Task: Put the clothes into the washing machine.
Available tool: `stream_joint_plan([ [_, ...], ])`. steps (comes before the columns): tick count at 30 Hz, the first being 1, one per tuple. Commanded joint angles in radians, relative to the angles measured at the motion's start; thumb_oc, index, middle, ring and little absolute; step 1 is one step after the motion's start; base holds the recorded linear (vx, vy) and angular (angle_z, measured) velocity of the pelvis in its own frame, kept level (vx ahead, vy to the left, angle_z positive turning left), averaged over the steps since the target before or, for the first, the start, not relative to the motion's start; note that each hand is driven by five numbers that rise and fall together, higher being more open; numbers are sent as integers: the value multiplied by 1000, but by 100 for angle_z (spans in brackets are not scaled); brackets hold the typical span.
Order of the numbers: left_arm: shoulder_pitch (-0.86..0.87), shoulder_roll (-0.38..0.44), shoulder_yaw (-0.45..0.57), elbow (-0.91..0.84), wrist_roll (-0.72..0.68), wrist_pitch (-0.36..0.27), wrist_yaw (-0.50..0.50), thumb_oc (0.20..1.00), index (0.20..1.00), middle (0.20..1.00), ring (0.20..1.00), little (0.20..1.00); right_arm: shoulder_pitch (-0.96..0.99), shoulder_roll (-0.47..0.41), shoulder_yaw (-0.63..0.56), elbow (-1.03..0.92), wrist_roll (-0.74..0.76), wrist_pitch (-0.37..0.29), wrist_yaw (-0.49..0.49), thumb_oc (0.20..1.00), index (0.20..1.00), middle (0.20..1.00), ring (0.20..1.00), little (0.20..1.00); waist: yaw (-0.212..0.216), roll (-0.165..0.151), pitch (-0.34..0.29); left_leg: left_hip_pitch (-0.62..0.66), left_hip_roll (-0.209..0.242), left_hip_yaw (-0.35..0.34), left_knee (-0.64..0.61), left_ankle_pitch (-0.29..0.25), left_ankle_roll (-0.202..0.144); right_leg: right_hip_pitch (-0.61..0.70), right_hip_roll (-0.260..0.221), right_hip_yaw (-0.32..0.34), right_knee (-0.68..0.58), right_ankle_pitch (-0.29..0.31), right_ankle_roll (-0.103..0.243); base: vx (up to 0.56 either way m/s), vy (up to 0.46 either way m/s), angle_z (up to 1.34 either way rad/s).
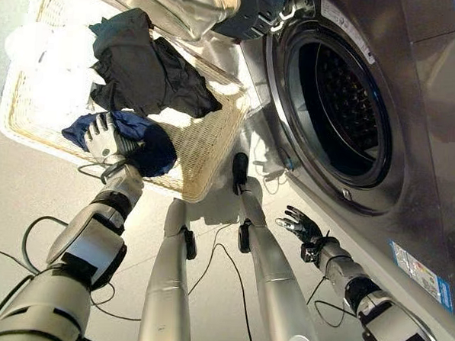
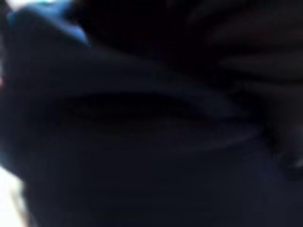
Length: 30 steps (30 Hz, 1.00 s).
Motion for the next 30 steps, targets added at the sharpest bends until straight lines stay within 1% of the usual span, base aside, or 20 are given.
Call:
stream_joint_plan([
  [1, -33, -36, -25, 97, 123, 97, -411, 200, 200, 200, 200, 200, 19, -3, -10, -50, 50, -4, 29, 1000, 1000, 1000, 1000, 1000, -44, -42, 0, -7, -41, -5, -83, 33, -13, -6, 8, 21, -54, 83, 75, -16, -48, -3],
  [2, -38, -39, -52, 111, 178, 111, -446, 200, 200, 200, 200, 200, 10, -5, -13, -45, 58, -14, 43, 1000, 1000, 1000, 1000, 1000, -47, -43, 0, -1, -41, -3, -87, 34, -15, -1, 9, 21, -61, 87, 76, -16, -38, -1],
  [4, -42, -46, -77, 123, 222, 123, -470, 200, 200, 200, 200, 200, -2, -5, -11, -48, 63, -17, 45, 1000, 1000, 1000, 1000, 1000, -49, -43, 0, 6, -40, -2, -91, 35, -17, 8, 9, 21, -69, 92, 76, -9, -22, -1],
  [10, -43, -47, -81, 126, 240, 126, -478, 200, 200, 200, 200, 200, -4, -5, -10, -50, 65, -19, 47, 1000, 1000, 1000, 1000, 1000, -50, -44, 0, 8, -40, -2, -91, 35, -18, 9, 8, 21, -70, 93, 77, -3, -9, 0],
  [11, -60, -71, -125, 154, 296, 138, -524, 200, 200, 200, 200, 200, -28, -2, -11, -54, 86, -41, 66, 1000, 1000, 1000, 1000, 1000, -57, -44, 0, 31, -38, 4, -95, 35, -23, 31, 8, 19, -78, 98, 77, -38, -112, -1],
  [12, -64, -90, -125, 159, 165, 90, -468, 200, 200, 200, 200, 200, -55, 9, -13, -72, 111, -61, 70, 1000, 1000, 1000, 1000, 1000, -56, -37, 0, 60, -38, 11, -97, 37, -29, 60, 7, 16, -80, 96, 75, -38, -112, -1],
  [14, -64, -90, -125, 159, 165, 90, -468, 200, 200, 200, 200, 200, -55, 9, -13, -72, 111, -61, 70, 1000, 1000, 1000, 1000, 1000, -56, -37, 0, 60, -38, 11, -97, 37, -29, 60, 7, 16, -80, 96, 75, -22, -45, 3],
  [15, -59, -81, -106, 165, 97, 57, -392, 200, 200, 200, 200, 200, -76, 7, -29, -89, 144, -63, 68, 1000, 1000, 1000, 1000, 1000, -49, -21, 0, 89, -40, 12, -98, 41, -34, 86, 6, 17, -80, 91, 73, -29, -30, 4],
  [17, -60, -75, -99, 166, 95, 48, -382, 200, 200, 200, 200, 200, -82, 6, -34, -91, 148, -62, 66, 1000, 1000, 1000, 1000, 1000, -48, -16, 0, 91, -41, 13, -97, 44, -34, 88, 4, 16, -79, 91, 72, -17, -16, 1],
  [18, -47, -62, -90, 165, 73, 28, -351, 200, 200, 200, 200, 200, -80, 4, -41, -95, 148, -66, 59, 1000, 1000, 1000, 1000, 1000, -42, -6, 0, 111, -42, 12, -98, 41, -36, 106, 4, 17, -79, 86, 70, 0, 0, 0],
  [20, -43, -54, -84, 162, 68, 18, -337, 200, 200, 200, 200, 200, -78, 1, -45, -96, 147, -68, 58, 1000, 1000, 1000, 1000, 1000, -40, -1, 0, 118, -43, 11, -98, 42, -36, 111, 3, 17, -78, 85, 69, -19, 10, 7],
  [23, -29, -23, -64, 127, 8, -22, -288, 200, 200, 200, 200, 200, -71, -8, -55, -113, 134, -83, 46, 1000, 1000, 1000, 1000, 1000, -33, 17, 0, 136, -45, 12, -99, 44, -36, 126, 1, 18, -75, 81, 66, -32, 22, 3],
  [25, -13, -3, -41, 73, -40, -47, -252, 200, 200, 200, 200, 200, -57, -16, -61, -149, 126, -89, 36, 1000, 1000, 1000, 1000, 1000, -27, 28, 0, 156, -46, 8, -99, 40, -35, 147, -1, 15, -75, 74, 66, -16, 8, 1],
  [28, -13, 19, -27, 18, -74, -50, -248, 200, 200, 200, 200, 200, -54, -20, -64, -188, 128, -88, 21, 1000, 1000, 1000, 1000, 1000, -23, 36, 0, 165, -48, 4, -99, 41, -34, 154, -2, 13, -73, 74, 66, -33, 1, 1],
  [29, 5, 40, 6, -60, -116, -71, -229, 200, 200, 200, 200, 200, -47, -20, -71, -242, 129, -95, 3, 1000, 1000, 1000, 1000, 1000, -14, 46, 0, 181, -50, 0, -99, 39, -32, 170, -3, 8, -71, 69, 67, -47, -6, 3],
  [30, 14, 42, 17, -80, -132, -79, -216, 200, 200, 200, 200, 200, -42, -19, -72, -255, 132, -99, -1, 1000, 1000, 1000, 1000, 1000, -11, 48, 0, 189, -50, -3, -99, 35, -32, 180, -3, 6, -71, 66, 67, -68, -21, 4],
])
